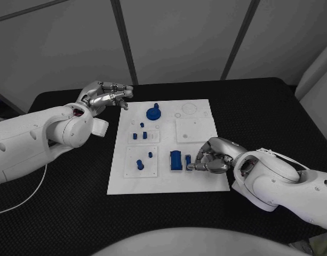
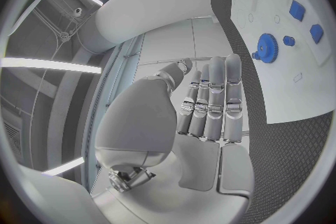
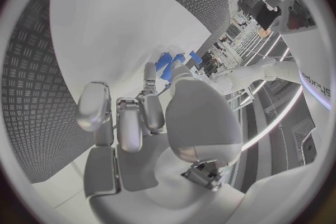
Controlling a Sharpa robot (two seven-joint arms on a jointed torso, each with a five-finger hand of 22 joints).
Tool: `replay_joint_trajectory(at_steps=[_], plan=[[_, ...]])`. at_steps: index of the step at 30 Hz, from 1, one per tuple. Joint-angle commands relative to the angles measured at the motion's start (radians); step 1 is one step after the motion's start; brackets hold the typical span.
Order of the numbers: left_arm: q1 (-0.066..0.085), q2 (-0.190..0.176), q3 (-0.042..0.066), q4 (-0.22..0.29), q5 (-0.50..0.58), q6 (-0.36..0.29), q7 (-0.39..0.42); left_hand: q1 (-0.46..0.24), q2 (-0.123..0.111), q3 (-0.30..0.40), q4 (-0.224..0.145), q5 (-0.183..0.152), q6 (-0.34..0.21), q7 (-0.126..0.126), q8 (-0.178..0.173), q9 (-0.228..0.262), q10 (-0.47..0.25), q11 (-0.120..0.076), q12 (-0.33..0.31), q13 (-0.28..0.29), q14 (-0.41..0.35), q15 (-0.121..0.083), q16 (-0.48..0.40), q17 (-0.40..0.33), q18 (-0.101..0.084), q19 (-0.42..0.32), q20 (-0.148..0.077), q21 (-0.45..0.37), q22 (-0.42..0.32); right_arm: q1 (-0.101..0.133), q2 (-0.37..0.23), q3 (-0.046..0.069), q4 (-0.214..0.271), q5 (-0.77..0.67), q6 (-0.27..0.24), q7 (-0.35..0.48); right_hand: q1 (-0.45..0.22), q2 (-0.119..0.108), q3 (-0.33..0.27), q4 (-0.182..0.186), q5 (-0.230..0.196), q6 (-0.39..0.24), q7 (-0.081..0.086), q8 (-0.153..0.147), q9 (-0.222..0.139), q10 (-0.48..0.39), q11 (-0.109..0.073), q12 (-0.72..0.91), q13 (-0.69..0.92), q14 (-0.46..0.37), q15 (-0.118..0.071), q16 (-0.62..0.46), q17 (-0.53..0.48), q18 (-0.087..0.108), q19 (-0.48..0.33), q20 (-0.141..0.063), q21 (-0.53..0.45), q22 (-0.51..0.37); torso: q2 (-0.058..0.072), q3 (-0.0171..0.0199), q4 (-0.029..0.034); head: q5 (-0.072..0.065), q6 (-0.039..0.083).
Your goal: Assemble the parts on the task board
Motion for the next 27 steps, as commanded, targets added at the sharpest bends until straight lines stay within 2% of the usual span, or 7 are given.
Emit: replay_joint_trajectory(at_steps=[1, 12, 15, 22, 27], plan=[[0.001, 0.000, 0.001, 0.001, 0.002, 0.009, 0.003, 0.003, 0.008, -0.005, -0.001, -0.001, -0.006, 0.001, 0.004, -0.001, -0.005, 0.001, 0.004, -0.001, -0.010, 0.000, 0.002, -0.002, -0.010, -0.002, 0.004, -0.004, -0.001, 0.001, 0.006, 0.000, -0.007, -0.016, 0.018, 0.010, 0.012, 0.004, -0.005, 0.000, -0.005, -0.002, 0.004, 0.006, 0.001, 0.003, 0.002, 0.003, 0.067, 0.090, -0.003, 0.003, 0.201, -0.006, 0.004, 0.006, -0.001, 0.003, 0.001, -0.0003, 0.0006, 0.002, -0.002], [0.000, 0.001, 0.001, 0.002, 0.002, 0.010, 0.003, 0.003, 0.008, -0.005, -0.001, -0.001, -0.006, 0.001, 0.004, -0.001, -0.005, 0.001, 0.004, -0.001, -0.010, 0.000, 0.002, -0.002, -0.010, -0.002, 0.004, -0.004, -0.001, 0.001, 0.027, 0.000, -0.033, -0.030, 0.038, -0.003, 0.070, 0.018, -0.016, -0.025, -0.011, -0.004, 0.002, 0.008, 0.003, 0.004, 0.000, 0.002, 0.070, 0.089, -0.005, 0.003, 0.201, -0.006, 0.004, 0.005, -0.002, 0.003, 0.000, 0.0001, -0.0004, 0.003, -0.008], [0.000, 0.001, 0.001, 0.001, 0.002, 0.010, 0.003, 0.003, 0.008, -0.005, -0.001, -0.001, -0.006, 0.001, 0.004, -0.001, -0.005, 0.001, 0.004, -0.001, -0.010, 0.000, 0.002, -0.002, -0.010, -0.002, 0.004, -0.004, -0.001, 0.001, 0.031, 0.000, -0.039, -0.044, 0.026, -0.008, 0.082, 0.023, -0.018, -0.031, -0.018, -0.004, 0.001, 0.009, 0.003, 0.004, -0.001, 0.003, 0.071, 0.090, -0.005, 0.003, 0.201, -0.006, 0.004, 0.004, -0.001, 0.004, -0.001, -0.0002, 0.0000, 0.002, -0.007], [0.000, 0.001, 0.001, 0.001, 0.002, 0.010, 0.003, 0.002, 0.009, -0.005, 0.000, -0.001, -0.006, 0.001, 0.005, -0.001, -0.006, 0.001, 0.005, -0.001, -0.010, 0.001, 0.003, -0.002, -0.010, -0.002, 0.004, -0.005, -0.002, 0.001, 0.035, 0.000, -0.045, -0.056, 0.005, -0.009, 0.067, 0.032, -0.033, -0.017, -0.027, -0.002, 0.003, 0.011, 0.003, 0.007, 0.000, 0.008, 0.075, 0.090, -0.005, 0.004, 0.203, -0.006, 0.006, 0.004, 0.001, 0.007, -0.001, 0.0000, 0.0012, 0.003, -0.005], [0.000, 0.001, 0.001, 0.001, 0.002, 0.010, 0.003, 0.002, 0.009, -0.005, 0.000, -0.001, -0.006, 0.001, 0.005, -0.001, -0.006, 0.001, 0.005, -0.001, -0.010, 0.001, 0.003, -0.002, -0.010, -0.002, 0.004, -0.005, -0.002, 0.001, 0.031, 0.000, -0.040, -0.047, -0.027, 0.010, 0.063, 0.032, -0.040, -0.013, -0.028, -0.004, 0.003, 0.010, 0.003, 0.003, 0.001, -0.002, 0.069, 0.089, -0.004, 0.002, 0.199, -0.005, 0.003, 0.004, -0.002, 0.003, -0.001, 0.0004, -0.0015, 0.005, -0.002]])
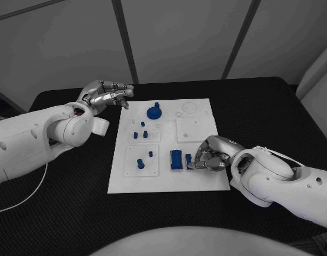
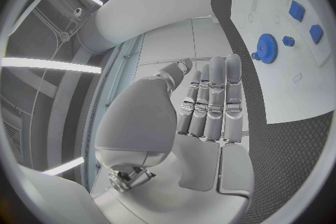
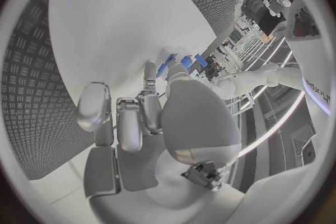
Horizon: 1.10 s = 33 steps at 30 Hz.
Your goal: Assemble the parts on the task board
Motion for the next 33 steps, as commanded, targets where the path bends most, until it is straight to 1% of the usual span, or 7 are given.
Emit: replay_joint_trajectory(at_steps=[1, 11, 14, 21, 24, 27, 33], plan=[[0.000, 0.000, 0.001, 0.001, 0.002, 0.010, 0.003, 0.002, 0.009, -0.005, 0.000, -0.001, -0.006, 0.001, 0.005, -0.001, -0.006, 0.001, 0.005, -0.002, -0.007, -0.003, 0.003, -0.001, -0.010, -0.002, 0.004, -0.005, -0.002, 0.001, -0.005, 0.000, 0.007, 0.000, -0.049, 0.021, -0.009, 0.003, -0.011, 0.003, -0.004, -0.005, 0.004, 0.005, 0.001, 0.001, 0.001, -0.012, 0.065, 0.088, -0.004, -0.001, 0.195, -0.005, -0.003, 0.001, -0.005, -0.008, 0.000, 0.0007, -0.0019, 0.001, 0.002], [-0.001, 0.001, 0.001, 0.002, 0.002, -0.009, 0.023, -0.004, 0.006, -0.011, 0.005, -0.001, -0.006, -0.001, 0.007, -0.001, -0.009, 0.001, 0.010, -0.002, -0.016, -0.001, -0.002, -0.004, -0.011, -0.008, 0.006, -0.012, -0.005, 0.009, -0.070, 0.001, 0.006, 0.326, -0.156, 0.233, 0.016, 0.013, -0.078, 0.024, 0.063, -0.098, 0.053, -0.056, -0.025, -0.205, 0.041, -0.439, -0.243, -0.001, 0.033, -0.278, -0.130, 0.076, -0.252, 0.035, -0.351, -0.441, -0.006, -0.0047, 0.0006, -0.008, 0.025], [-0.001, 0.008, 0.001, 0.000, 0.007, -0.015, 0.038, -0.011, 0.006, -0.018, 0.013, -0.001, -0.005, -0.004, 0.010, -0.001, -0.009, 0.000, 0.021, -0.001, -0.048, 0.002, -0.031, -0.019, -0.012, -0.034, 0.011, -0.038, -0.018, 0.034, -0.062, 0.001, -0.044, 0.490, -0.159, 0.349, 0.065, 0.036, -0.076, 0.014, 0.059, -0.148, 0.077, -0.090, -0.043, -0.342, 0.067, -0.659, -0.406, -0.115, 0.054, -0.586, -0.431, 0.086, -0.328, 0.052, -0.483, -0.563, -0.014, -0.0084, 0.0011, -0.013, 0.035], [-0.005, 0.051, -0.004, -0.038, 0.070, -0.049, 0.089, -0.018, 0.006, -0.028, 0.041, -0.004, 0.006, -0.002, 0.022, -0.001, 0.006, 0.008, 0.010, -0.012, -0.117, 0.028, -0.250, -0.127, -0.016, -0.156, 0.042, -0.191, -0.118, 0.083, 0.022, 0.002, -0.253, 0.853, -0.122, 0.607, 0.236, 0.095, -0.036, -0.020, -0.028, -0.196, 0.122, -0.151, -0.108, -0.472, 0.128, -0.903, -0.659, -0.325, 0.127, -1.048, -0.721, 0.078, -0.445, 0.120, -0.740, -0.723, -0.040, -0.0206, -0.0022, -0.027, 0.077], [-0.005, 0.084, -0.006, -0.080, 0.103, -0.059, 0.116, -0.012, 0.011, -0.033, 0.060, -0.140, 0.008, -0.006, 0.016, -0.002, 0.033, 0.017, -0.049, -0.013, -0.099, 0.045, -0.419, -0.195, -0.011, -0.205, 0.073, -0.302, -0.213, 0.096, 0.083, 0.002, -0.374, 0.947, -0.104, 0.691, 0.294, 0.104, -0.014, -0.024, -0.066, -0.180, 0.130, -0.185, -0.150, -0.443, 0.144, -1.005, -0.820, -0.383, 0.159, -1.193, -0.817, 0.080, -0.486, 0.157, -0.851, -0.796, -0.060, -0.0279, -0.0051, -0.032, 0.097], [-0.005, 0.119, -0.008, -0.127, 0.157, -0.075, 0.141, -0.013, 0.004, -0.077, 0.079, -0.176, -0.008, -0.003, -0.010, -0.003, 0.049, 0.028, -0.123, -0.012, -0.106, 0.070, -0.580, -0.245, -0.008, -0.245, 0.108, -0.409, -0.317, 0.103, 0.144, 0.003, -0.490, 1.013, -0.089, 0.755, 0.313, 0.103, 0.001, -0.021, -0.085, -0.150, 0.134, -0.239, -0.210, -0.390, 0.150, -1.095, -1.017, -0.365, 0.180, -1.326, -0.935, 0.093, -0.465, 0.186, -0.956, -0.876, -0.073, -0.0329, -0.0104, -0.029, 0.124], [-0.014, 0.182, -0.008, -0.202, 0.232, -0.092, 0.171, -0.011, 0.027, -0.225, 0.109, -0.186, -0.056, -0.034, -0.026, -0.004, 0.028, 0.071, -0.227, -0.010, -0.137, 0.124, -0.775, -0.313, -0.003, -0.330, 0.151, -0.496, -0.468, 0.108, 0.238, 0.005, -0.659, 1.101, -0.066, 0.825, 0.305, 0.109, 0.021, -0.043, -0.087, -0.140, 0.137, -0.285, -0.268, -0.383, 0.170, -1.162, -1.162, -0.359, 0.199, -1.431, -1.036, 0.091, -0.455, 0.207, -1.048, -0.944, -0.090, -0.0315, -0.0115, -0.021, 0.150]])
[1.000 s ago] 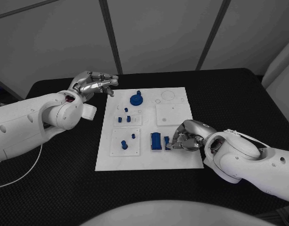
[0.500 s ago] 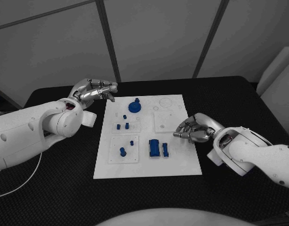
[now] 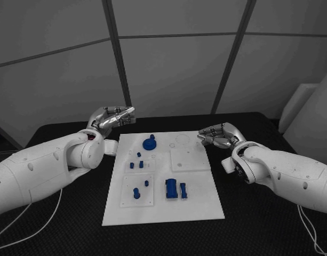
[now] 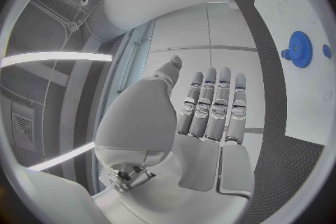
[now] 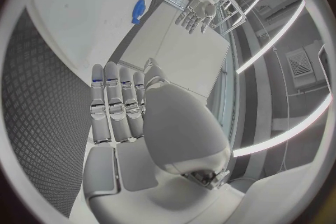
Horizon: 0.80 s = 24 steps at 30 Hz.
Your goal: Assemble the parts on the task board
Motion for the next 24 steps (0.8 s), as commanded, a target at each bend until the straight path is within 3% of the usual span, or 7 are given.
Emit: replay_joint_trajectory(at_steps=[1, 12, 13, 17, 19, 23, 24], plan=[[-0.005, 0.027, 0.000, -0.034, 0.105, -0.032, 0.069, -0.012, 0.015, -0.065, 0.020, -0.026, -0.015, -0.005, -0.003, -0.001, -0.010, 0.017, -0.035, 0.000, -0.018, 0.016, -0.061, -0.018, -0.009, -0.040, 0.011, -0.009, -0.051, 0.003, 0.039, 0.001, -0.066, 0.151, 0.038, 0.134, 0.002, 0.013, 0.019, -0.015, -0.003, -0.008, -0.001, -0.006, -0.026, -0.009, 0.019, -0.031, -0.049, -0.011, 0.017, -0.039, -0.039, 0.011, -0.010, 0.014, -0.038, -0.027, -0.019, 0.0005, -0.0012, 0.011, 0.015], [-0.019, 0.088, 0.000, -0.092, 0.164, -0.071, 0.095, -0.001, 0.040, -0.194, 0.063, -0.036, -0.042, -0.017, -0.003, 0.000, -0.060, 0.026, -0.072, 0.000, -0.026, 0.026, -0.130, -0.016, -0.011, -0.089, 0.016, -0.007, -0.148, 0.003, 0.116, 0.023, -0.134, 0.177, 0.065, 0.168, -0.068, 0.007, 0.038, -0.070, -0.017, -0.043, -0.011, -0.007, -0.104, -0.043, 0.053, -0.103, -0.115, -0.099, 0.043, -0.060, -0.175, 0.012, -0.022, 0.048, -0.146, -0.107, -0.022, 0.0097, 0.0142, 0.019, 0.041], [-0.019, 0.086, -0.001, -0.088, 0.116, -0.042, 0.054, -0.397, 0.126, -0.206, 0.024, -0.083, -0.330, -0.052, -0.066, -0.066, -0.358, -0.032, -0.133, -0.063, -0.309, -0.027, -0.213, -0.080, -0.058, -0.282, -0.072, -0.068, -0.246, 0.002, 0.115, 0.022, -0.135, 0.139, 0.036, 0.122, -0.513, -0.015, 0.080, -0.114, -0.061, -0.324, -0.058, -0.069, -0.191, -0.350, 0.001, -0.164, -0.177, -0.399, 0.002, -0.121, -0.209, -0.052, -0.284, -0.035, -0.189, -0.148, -0.021, 0.0049, 0.0083, 0.018, 0.039], [-0.020, 0.081, -0.004, -0.071, 0.114, -0.059, 0.057, -0.487, 0.126, -0.206, 0.016, -0.083, -0.403, -0.061, -0.066, -0.066, -0.435, -0.045, -0.133, -0.063, -0.374, -0.038, -0.213, -0.080, -0.058, -0.325, -0.092, -0.068, -0.273, 0.003, 0.108, 0.020, -0.117, 0.153, 0.024, 0.127, -0.624, -0.015, 0.080, -0.126, -0.073, -0.394, -0.068, -0.069, -0.191, -0.425, -0.011, -0.164, -0.177, -0.473, -0.009, -0.121, -0.222, -0.052, -0.342, -0.050, -0.201, -0.160, -0.026, 0.0047, 0.0169, 0.016, 0.043], [-0.022, 0.074, -0.007, -0.049, 0.111, -0.080, 0.060, -0.556, 0.126, -0.206, 0.009, -0.083, -0.453, -0.135, -0.066, -0.066, -0.487, -0.055, -0.133, -0.063, -0.423, -0.047, -0.213, -0.080, -0.071, -0.358, -0.107, -0.068, -0.290, 0.003, 0.099, 0.018, -0.096, 0.169, 0.009, 0.134, -0.699, -0.015, 0.080, -0.134, -0.081, -0.441, -0.075, -0.069, -0.191, -0.477, -0.020, -0.164, -0.177, -0.524, -0.016, -0.121, -0.295, -0.053, -0.386, -0.064, -0.209, -0.167, -0.031, 0.0044, 0.0277, 0.013, 0.049], [-0.026, 0.055, -0.018, 0.018, 0.102, -0.146, 0.071, -0.670, 0.126, -0.206, -0.069, -0.083, -0.537, -0.135, -0.066, -0.066, -0.575, -0.072, -0.133, -0.063, -0.504, -0.062, -0.213, -0.080, -0.107, -0.412, -0.132, -0.068, -0.318, 0.006, 0.072, 0.011, -0.029, 0.221, -0.038, 0.156, -0.827, -0.015, 0.080, -0.147, -0.094, -0.524, -0.089, -0.069, -0.191, -0.566, -0.036, -0.164, -0.177, -0.611, -0.029, -0.121, -0.295, -0.069, -0.461, -0.087, -0.222, -0.247, -0.045, 0.0037, 0.0566, 0.005, 0.063], [-0.028, 0.049, -0.022, 0.039, 0.099, -0.167, 0.074, -0.696, 0.126, -0.206, -0.069, -0.083, -0.556, -0.135, -0.066, -0.066, -0.594, -0.076, -0.133, -0.063, -0.522, -0.065, -0.213, -0.080, -0.107, -0.425, -0.137, -0.068, -0.325, 0.006, 0.063, 0.008, -0.008, 0.237, -0.053, 0.163, -0.856, -0.015, 0.080, -0.150, -0.097, -0.542, -0.092, -0.069, -0.191, -0.585, -0.039, -0.164, -0.177, -0.631, -0.099, -0.121, -0.295, -0.074, -0.477, -0.092, -0.294, -0.247, -0.047, 0.0036, 0.0620, 0.004, 0.066]])
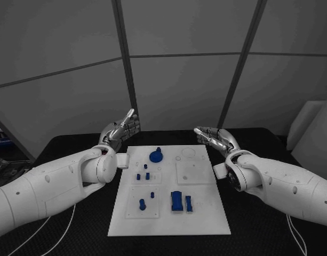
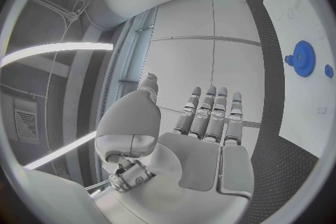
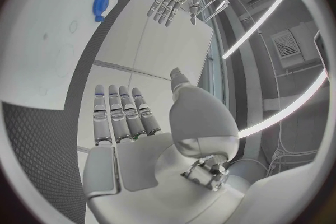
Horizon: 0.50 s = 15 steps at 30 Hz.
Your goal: Assemble the parts on the task board
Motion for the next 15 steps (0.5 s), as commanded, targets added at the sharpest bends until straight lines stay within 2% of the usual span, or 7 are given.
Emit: replay_joint_trajectory(at_steps=[1, 4, 5, 7, 9, 14, 15], plan=[[-0.003, -0.021, -0.010, 0.074, -0.023, -0.124, 0.027, -0.294, 0.017, -0.001, -0.083, -0.011, -0.216, -0.048, -0.015, -0.013, -0.225, -0.043, -0.015, -0.013, -0.209, -0.038, -0.019, -0.013, -0.036, -0.142, -0.064, -0.014, -0.073, 0.007, -0.026, -0.006, 0.076, 0.099, -0.092, 0.049, -0.333, -0.005, 0.007, -0.036, -0.103, -0.212, -0.104, -0.014, -0.017, -0.230, -0.040, -0.015, -0.013, -0.225, -0.095, -0.014, -0.048, -0.045, -0.194, -0.060, -0.098, -0.086, -0.017, -0.0012, 0.0359, -0.007, 0.013], [-0.008, -0.046, -0.024, 0.159, -0.034, -0.208, 0.040, -0.360, 0.017, -0.001, -0.083, -0.011, -0.265, -0.048, -0.015, -0.013, -0.276, -0.052, -0.015, -0.013, -0.256, -0.115, -0.019, -0.013, -0.036, -0.174, -0.078, -0.014, -0.089, 0.010, -0.062, -0.015, 0.164, 0.167, -0.154, 0.078, -0.407, -0.005, 0.007, -0.108, -0.103, -0.259, -0.104, -0.014, -0.017, -0.281, -0.048, -0.015, -0.013, -0.276, -0.095, -0.014, -0.048, -0.052, -0.237, -0.073, -0.098, -0.086, -0.020, -0.0013, 0.0419, -0.009, 0.016], [-0.010, -0.054, -0.028, 0.187, -0.038, -0.236, 0.045, -0.382, 0.017, -0.001, -0.083, -0.011, -0.281, -0.048, -0.015, -0.013, -0.292, -0.056, -0.015, -0.013, -0.271, -0.115, -0.019, -0.013, -0.037, -0.184, -0.083, -0.014, -0.095, 0.011, -0.075, -0.019, 0.197, 0.192, -0.177, 0.089, -0.431, -0.005, 0.007, -0.108, -0.103, -0.274, -0.104, -0.014, -0.017, -0.297, -0.119, -0.015, -0.013, -0.292, -0.095, -0.014, -0.048, -0.056, -0.251, -0.077, -0.098, -0.086, -0.020, -0.0013, 0.0420, -0.009, 0.016], [-0.013, -0.067, -0.036, 0.234, -0.044, -0.282, 0.052, -0.420, 0.017, -0.001, -0.083, -0.011, -0.309, -0.048, -0.015, -0.013, -0.322, -0.129, -0.015, -0.013, -0.298, -0.115, -0.019, -0.013, -0.037, -0.203, -0.092, -0.014, -0.104, 0.013, -0.098, -0.025, 0.253, 0.235, -0.217, 0.107, -0.475, -0.005, 0.007, -0.108, -0.103, -0.302, -0.104, -0.014, -0.017, -0.327, -0.119, -0.015, -0.013, -0.322, -0.095, -0.014, -0.048, -0.056, -0.277, -0.085, -0.098, -0.086, -0.020, -0.0013, 0.0420, -0.009, 0.016], [-0.016, -0.079, -0.042, 0.273, -0.050, -0.321, 0.058, -0.458, 0.017, -0.001, -0.083, -0.011, -0.337, -0.048, -0.015, -0.013, -0.350, -0.129, -0.015, -0.013, -0.325, -0.115, -0.019, -0.013, -0.122, -0.221, -0.100, -0.014, -0.114, 0.015, -0.118, -0.030, 0.303, 0.273, -0.252, 0.123, -0.519, -0.005, 0.007, -0.108, -0.103, -0.330, -0.104, -0.014, -0.017, -0.357, -0.119, -0.015, -0.013, -0.352, -0.095, -0.014, -0.048, -0.061, -0.302, -0.093, -0.098, -0.086, -0.020, -0.0013, 0.0420, -0.009, 0.016], [-0.020, -0.097, -0.053, 0.337, -0.058, -0.384, 0.068, -0.540, 0.017, -0.001, -0.083, -0.011, -0.397, -0.048, -0.015, -0.013, -0.414, -0.129, -0.015, -0.013, -0.384, -0.115, -0.019, -0.013, -0.122, -0.260, -0.119, -0.014, -0.134, 0.018, -0.155, -0.040, 0.394, 0.344, -0.316, 0.153, -0.609, -0.005, 0.007, -0.108, -0.103, -0.387, -0.104, -0.014, -0.017, -0.419, -0.119, -0.015, -0.013, -0.413, -0.095, -0.014, -0.048, -0.067, -0.355, -0.109, -0.098, -0.086, -0.020, -0.0013, 0.0420, -0.009, 0.016], [-0.020, -0.099, -0.054, 0.342, -0.059, -0.388, 0.069, -0.554, 0.017, -0.001, -0.083, -0.011, -0.407, -0.048, -0.015, -0.013, -0.423, -0.129, -0.015, -0.013, -0.393, -0.115, -0.019, -0.013, -0.122, -0.266, -0.121, -0.014, -0.137, 0.018, -0.159, -0.041, 0.403, 0.351, -0.323, 0.156, -0.625, -0.005, 0.007, -0.108, -0.103, -0.398, -0.104, -0.014, -0.017, -0.431, -0.119, -0.015, -0.013, -0.424, -0.095, -0.014, -0.048, -0.137, -0.364, -0.179, -0.098, -0.086, -0.020, -0.0013, 0.0420, -0.009, 0.016]])
